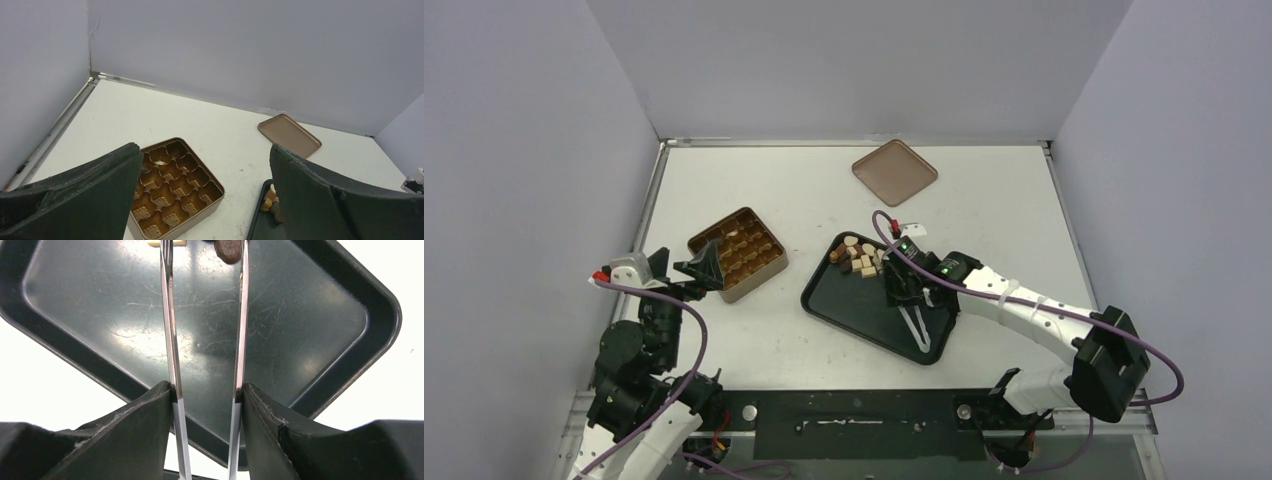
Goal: Pack the chocolate
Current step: Pick up the fake chocolate from the plate.
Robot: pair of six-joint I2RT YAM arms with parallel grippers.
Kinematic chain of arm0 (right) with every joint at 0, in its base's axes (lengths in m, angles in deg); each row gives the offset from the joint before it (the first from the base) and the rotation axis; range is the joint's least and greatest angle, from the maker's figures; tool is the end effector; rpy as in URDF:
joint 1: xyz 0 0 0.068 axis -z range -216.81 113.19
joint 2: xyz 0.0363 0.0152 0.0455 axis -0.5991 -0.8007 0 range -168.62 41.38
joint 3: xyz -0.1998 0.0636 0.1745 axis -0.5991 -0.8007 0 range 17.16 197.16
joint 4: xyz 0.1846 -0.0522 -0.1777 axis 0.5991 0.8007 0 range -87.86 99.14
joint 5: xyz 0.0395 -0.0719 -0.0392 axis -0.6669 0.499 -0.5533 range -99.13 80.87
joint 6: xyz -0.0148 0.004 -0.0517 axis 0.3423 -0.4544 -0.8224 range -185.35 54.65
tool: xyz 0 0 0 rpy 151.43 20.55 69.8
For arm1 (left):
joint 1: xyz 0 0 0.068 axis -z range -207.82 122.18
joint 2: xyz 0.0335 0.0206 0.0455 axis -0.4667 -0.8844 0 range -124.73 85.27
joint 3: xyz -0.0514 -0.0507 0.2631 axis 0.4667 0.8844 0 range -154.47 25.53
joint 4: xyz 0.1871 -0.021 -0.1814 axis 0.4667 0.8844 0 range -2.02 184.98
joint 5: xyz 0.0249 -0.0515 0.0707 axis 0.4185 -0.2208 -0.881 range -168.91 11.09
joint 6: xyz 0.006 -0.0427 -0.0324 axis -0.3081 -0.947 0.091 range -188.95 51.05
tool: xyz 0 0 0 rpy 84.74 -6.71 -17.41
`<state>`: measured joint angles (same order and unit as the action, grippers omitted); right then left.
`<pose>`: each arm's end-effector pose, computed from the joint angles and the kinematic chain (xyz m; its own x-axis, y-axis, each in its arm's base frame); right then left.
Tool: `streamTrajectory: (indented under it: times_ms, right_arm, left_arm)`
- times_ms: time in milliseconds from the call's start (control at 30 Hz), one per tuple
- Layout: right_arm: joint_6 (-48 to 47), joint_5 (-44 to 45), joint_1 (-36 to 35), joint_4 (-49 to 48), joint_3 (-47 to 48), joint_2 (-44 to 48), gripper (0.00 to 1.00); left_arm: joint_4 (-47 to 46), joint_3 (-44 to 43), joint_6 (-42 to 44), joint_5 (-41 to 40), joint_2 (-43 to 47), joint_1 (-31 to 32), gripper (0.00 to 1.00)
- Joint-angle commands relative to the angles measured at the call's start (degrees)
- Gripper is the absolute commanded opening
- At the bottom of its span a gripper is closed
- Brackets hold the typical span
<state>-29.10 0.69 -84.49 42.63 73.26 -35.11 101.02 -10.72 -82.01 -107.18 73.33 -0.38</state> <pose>0.1809 0.1897 0.2458 -0.8721 -0.0925 -0.4806 -0.1948 0.9664 0.1675 0.0642 -0.0145 0.3442 0.1705 -0.3128 -0.9344 0.0329 0.9496 -0.3118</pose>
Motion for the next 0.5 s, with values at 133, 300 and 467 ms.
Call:
streamTrajectory:
  times_ms: [133, 300, 467]
  right_arm:
    - [0.4, 1.4, -0.2, 0.4, -2.9, 3.1, 0.46]
    - [0.1, 1.0, -0.2, -0.2, -3.2, 2.5, 0.46]
    - [-0.5, 0.4, -0.1, -1.0, -3.8, 1.4, 0.48]
  left_arm:
    - [-2.1, -0.3, 0.3, 0.1, 0.8, 0.1, 0.97]
    - [-1.8, -0.4, 0.3, 0.0, 0.9, 0.1, 0.97]
    - [-1.8, -0.3, 0.2, 0.0, 0.9, 0.1, 0.97]
